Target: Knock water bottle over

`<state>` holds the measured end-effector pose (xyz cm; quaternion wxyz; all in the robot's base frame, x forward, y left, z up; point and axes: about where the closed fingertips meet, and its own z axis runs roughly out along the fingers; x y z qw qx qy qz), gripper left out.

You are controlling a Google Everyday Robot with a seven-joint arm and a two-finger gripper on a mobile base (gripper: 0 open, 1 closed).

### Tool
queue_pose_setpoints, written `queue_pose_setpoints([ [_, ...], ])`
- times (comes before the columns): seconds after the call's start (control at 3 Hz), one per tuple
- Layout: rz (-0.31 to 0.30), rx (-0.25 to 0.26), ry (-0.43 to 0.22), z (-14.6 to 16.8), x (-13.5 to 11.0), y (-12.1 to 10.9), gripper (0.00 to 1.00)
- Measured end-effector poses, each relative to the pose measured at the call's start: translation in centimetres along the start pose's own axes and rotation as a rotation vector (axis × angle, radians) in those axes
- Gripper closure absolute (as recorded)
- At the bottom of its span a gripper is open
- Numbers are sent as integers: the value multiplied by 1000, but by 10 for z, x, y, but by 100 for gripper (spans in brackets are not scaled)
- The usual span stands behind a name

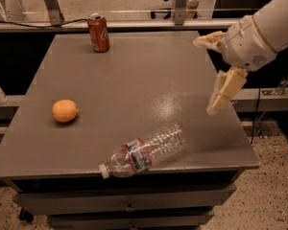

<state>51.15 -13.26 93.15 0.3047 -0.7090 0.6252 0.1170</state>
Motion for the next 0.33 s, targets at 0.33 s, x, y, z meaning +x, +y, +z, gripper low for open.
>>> queue_pose_setpoints([
  [0.33, 0, -1, 0, 0, 0, 0, 0],
])
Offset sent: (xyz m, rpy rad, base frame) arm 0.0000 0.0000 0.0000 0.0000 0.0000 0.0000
